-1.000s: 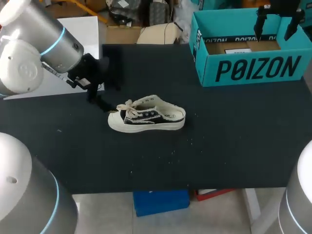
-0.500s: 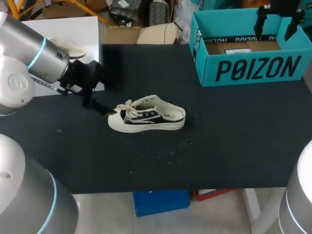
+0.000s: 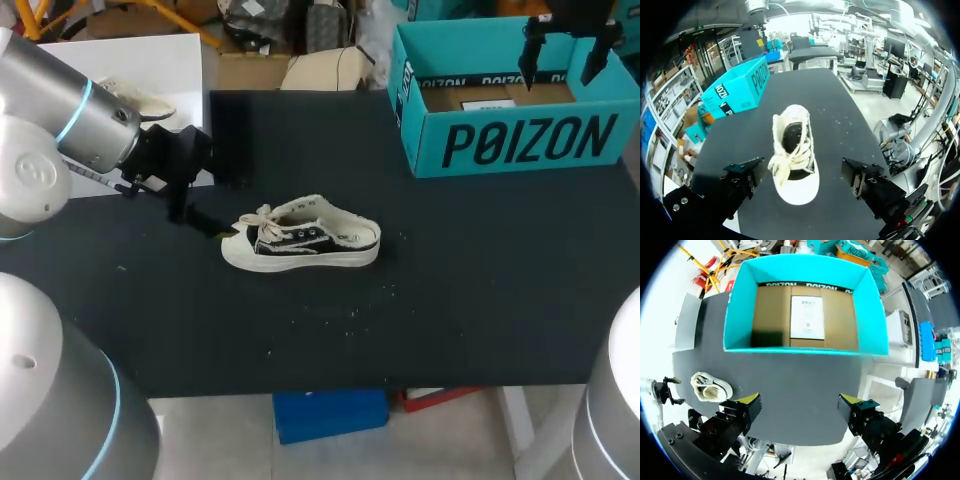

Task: Take the shoe out of the shoebox, open the shoe tongue, remove and reinsert the insole, then place the shoe into the shoebox

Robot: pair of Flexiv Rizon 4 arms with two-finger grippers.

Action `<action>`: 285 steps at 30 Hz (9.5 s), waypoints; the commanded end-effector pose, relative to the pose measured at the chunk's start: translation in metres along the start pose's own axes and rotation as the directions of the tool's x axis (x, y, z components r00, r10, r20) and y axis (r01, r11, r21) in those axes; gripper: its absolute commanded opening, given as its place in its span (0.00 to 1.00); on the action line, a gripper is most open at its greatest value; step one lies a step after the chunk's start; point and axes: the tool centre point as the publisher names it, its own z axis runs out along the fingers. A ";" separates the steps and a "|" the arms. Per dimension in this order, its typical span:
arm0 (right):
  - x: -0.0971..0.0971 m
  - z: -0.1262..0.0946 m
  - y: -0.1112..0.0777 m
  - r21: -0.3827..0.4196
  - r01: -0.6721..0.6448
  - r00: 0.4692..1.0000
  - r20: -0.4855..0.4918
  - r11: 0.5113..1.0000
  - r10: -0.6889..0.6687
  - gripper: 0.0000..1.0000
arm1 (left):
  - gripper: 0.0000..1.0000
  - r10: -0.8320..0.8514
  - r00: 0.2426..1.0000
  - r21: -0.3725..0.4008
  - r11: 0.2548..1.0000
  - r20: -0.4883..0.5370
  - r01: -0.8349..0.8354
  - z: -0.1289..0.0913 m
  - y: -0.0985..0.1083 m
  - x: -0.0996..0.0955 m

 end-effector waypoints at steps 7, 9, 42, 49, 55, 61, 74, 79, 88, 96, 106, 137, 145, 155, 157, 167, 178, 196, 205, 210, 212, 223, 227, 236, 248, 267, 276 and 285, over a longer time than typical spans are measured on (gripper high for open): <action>0.136 -0.001 -0.120 -0.230 0.644 0.755 0.039 0.730 -0.654 1.00 | 1.00 0.002 1.000 0.001 1.000 0.003 -0.002 0.001 0.001 0.000; 0.136 -0.001 -0.120 -0.230 0.644 0.755 0.039 0.730 -0.654 1.00 | 1.00 0.002 1.000 0.001 1.000 0.003 -0.002 0.001 0.001 0.000; 0.267 0.058 -0.130 -0.536 0.844 0.059 0.117 -0.014 -0.991 1.00 | 1.00 0.002 1.000 0.001 1.000 0.003 -0.002 0.001 0.001 0.000; 0.264 0.067 -0.119 -0.490 0.871 0.062 0.178 -0.034 -0.982 1.00 | 1.00 0.002 1.000 0.001 1.000 0.003 -0.002 0.001 0.001 0.000; 0.264 0.067 -0.119 -0.490 0.871 0.062 0.178 -0.034 -0.982 1.00 | 1.00 0.002 1.000 0.001 1.000 0.003 -0.002 0.001 0.001 0.000; 0.255 0.109 -0.108 -0.568 0.821 0.149 0.114 0.059 -0.982 1.00 | 1.00 0.002 1.000 0.001 1.000 0.003 -0.002 0.001 0.001 0.000; 0.264 0.159 -0.097 -0.773 0.634 0.154 0.079 0.037 -0.985 1.00 | 1.00 0.002 1.000 0.001 1.000 0.003 -0.002 0.001 0.001 0.000; 0.270 0.175 -0.096 -0.820 0.572 0.142 0.060 0.032 -0.988 1.00 | 1.00 0.002 1.000 0.001 1.000 0.003 -0.002 0.001 0.001 0.000; 0.281 0.199 -0.091 -0.847 0.532 0.119 0.059 0.014 -0.991 1.00 | 1.00 0.002 1.000 0.001 1.000 0.003 -0.002 0.001 0.001 0.000; 0.280 0.208 -0.081 -0.841 0.539 0.156 0.048 0.044 -0.987 1.00 | 1.00 0.002 1.000 0.001 1.000 0.003 -0.002 0.001 0.001 0.000; 0.285 0.219 -0.081 -0.839 0.537 0.184 0.018 0.086 -0.983 1.00 | 1.00 0.002 1.000 0.001 1.000 0.003 -0.002 0.001 0.001 0.000; 0.308 0.243 -0.078 -0.866 0.487 0.233 0.001 0.116 -0.972 1.00 | 1.00 0.002 1.000 0.001 1.000 0.003 -0.002 0.001 0.001 0.000; 0.310 0.246 -0.074 -0.867 0.490 0.212 0.012 0.095 -0.977 1.00 | 1.00 0.002 1.000 0.001 1.000 0.003 -0.002 0.001 0.001 0.000; 0.310 0.246 -0.074 -0.867 0.490 0.212 0.012 0.095 -0.977 0.00 | 1.00 0.002 1.000 0.001 1.000 0.003 -0.002 0.001 0.001 0.000; 0.310 0.246 -0.074 -0.867 0.490 0.212 0.012 0.095 -0.977 0.00 | 1.00 -0.054 0.998 -0.017 0.998 0.022 0.055 0.002 -0.002 0.000; 0.310 0.246 -0.074 -0.867 0.490 0.212 0.012 0.095 -0.977 0.00 | 1.00 -0.534 0.830 -0.065 0.833 0.162 0.549 0.019 -0.062 -0.002; 0.310 0.246 -0.074 -0.867 0.490 0.212 0.012 0.095 -0.977 0.00 | 1.00 -0.334 0.942 -0.105 0.936 0.035 0.336 0.025 -0.073 -0.007; 0.310 0.246 -0.074 -0.867 0.490 0.212 0.012 0.095 -0.977 0.00 | 1.00 -0.921 0.198 0.098 0.244 0.336 0.965 0.044 -0.103 -0.039; 0.310 0.246 -0.074 -0.867 0.490 0.212 0.012 0.095 -0.977 0.00 | 1.00 -0.953 0.132 0.120 0.170 0.274 0.978 0.045 -0.105 -0.038; 0.310 0.246 -0.074 -0.867 0.490 0.212 0.012 0.095 -0.977 0.00 | 1.00 -0.953 0.132 0.120 0.170 0.274 0.978 0.045 -0.105 -0.038; 0.310 0.246 -0.074 -0.867 0.490 0.212 0.012 0.095 -0.977 0.00 | 1.00 -0.953 0.132 0.120 0.170 0.274 0.978 0.045 -0.105 -0.038; 0.310 0.246 -0.074 -0.867 0.490 0.212 0.012 0.095 -0.977 0.00 | 1.00 -0.885 0.189 -0.149 0.137 0.425 0.979 0.053 -0.128 -0.020; 0.310 0.246 -0.074 -0.867 0.490 0.212 0.012 0.095 -0.977 0.00 | 1.00 -0.833 0.204 -0.201 0.115 0.513 0.973 0.058 -0.125 -0.016; 0.310 0.246 -0.074 -0.867 0.490 0.212 0.012 0.095 -0.977 0.00 | 1.00 -0.825 0.162 -0.094 0.133 0.541 0.987 0.062 -0.114 -0.014; 0.310 0.246 -0.074 -0.867 0.490 0.212 0.012 0.095 -0.977 0.00 | 1.00 -0.759 0.161 -0.128 0.103 0.631 0.986 0.067 -0.115 -0.018; 0.310 0.246 -0.074 -0.867 0.490 0.212 0.012 0.095 -0.977 0.00 | 1.00 -0.474 0.131 -0.187 -0.073 0.871 0.980 0.108 -0.083 -0.024; 0.310 0.246 -0.074 -0.867 0.490 0.212 0.012 0.095 -0.977 0.00 | 1.00 -0.375 0.104 -0.129 -0.042 0.921 0.991 0.123 -0.065 -0.012; 0.310 0.246 -0.074 -0.867 0.490 0.212 0.012 0.095 -0.977 0.00 | 1.00 -0.356 0.078 -0.097 -0.034 0.931 0.995 0.114 -0.047 -0.010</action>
